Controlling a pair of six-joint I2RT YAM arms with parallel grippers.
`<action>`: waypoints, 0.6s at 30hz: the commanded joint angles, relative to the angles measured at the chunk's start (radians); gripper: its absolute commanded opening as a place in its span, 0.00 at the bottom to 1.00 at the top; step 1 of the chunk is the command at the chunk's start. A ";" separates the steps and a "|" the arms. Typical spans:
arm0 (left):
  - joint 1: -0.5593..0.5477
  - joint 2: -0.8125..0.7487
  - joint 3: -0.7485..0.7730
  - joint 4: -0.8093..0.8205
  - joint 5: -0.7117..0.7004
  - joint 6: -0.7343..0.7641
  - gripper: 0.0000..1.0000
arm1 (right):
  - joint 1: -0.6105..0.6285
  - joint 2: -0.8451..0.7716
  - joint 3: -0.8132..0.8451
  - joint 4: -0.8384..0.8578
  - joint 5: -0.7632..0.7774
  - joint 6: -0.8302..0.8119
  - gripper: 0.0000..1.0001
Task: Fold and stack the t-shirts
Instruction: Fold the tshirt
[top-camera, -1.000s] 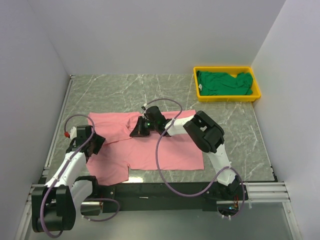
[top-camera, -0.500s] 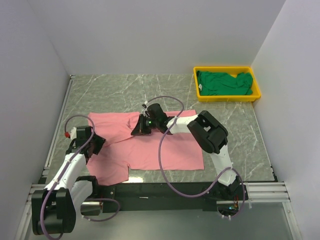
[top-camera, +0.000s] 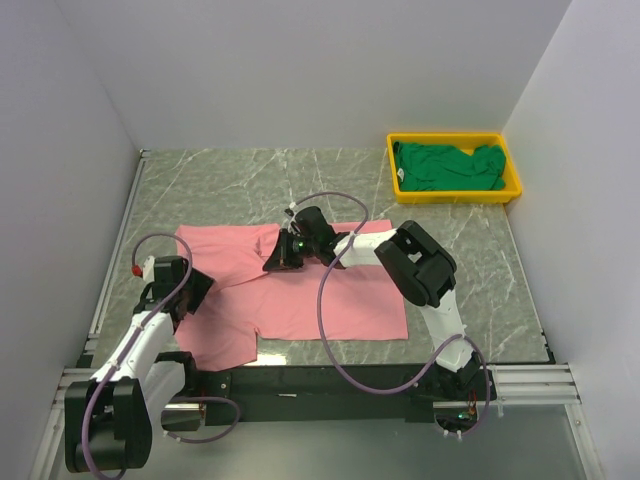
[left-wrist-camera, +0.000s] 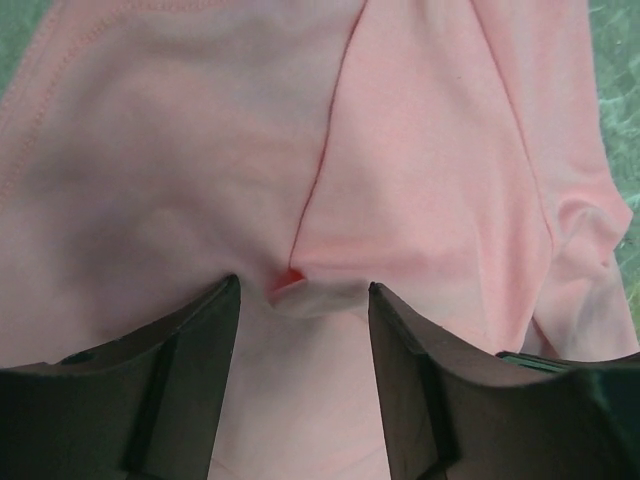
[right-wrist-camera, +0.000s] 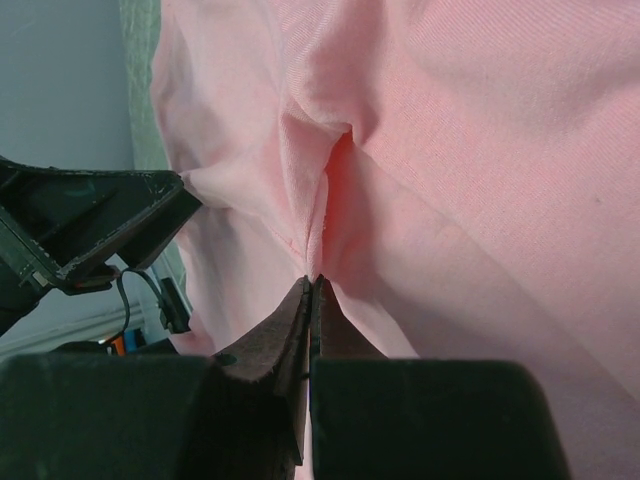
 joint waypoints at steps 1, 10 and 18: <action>0.004 -0.013 -0.016 0.083 0.014 0.027 0.60 | -0.007 -0.035 0.016 0.021 -0.019 -0.003 0.00; 0.003 0.007 0.034 0.070 0.011 0.032 0.58 | -0.007 -0.029 0.016 0.030 -0.024 0.000 0.00; 0.003 0.041 0.025 0.109 0.014 0.018 0.58 | -0.006 -0.027 0.017 0.035 -0.028 0.003 0.00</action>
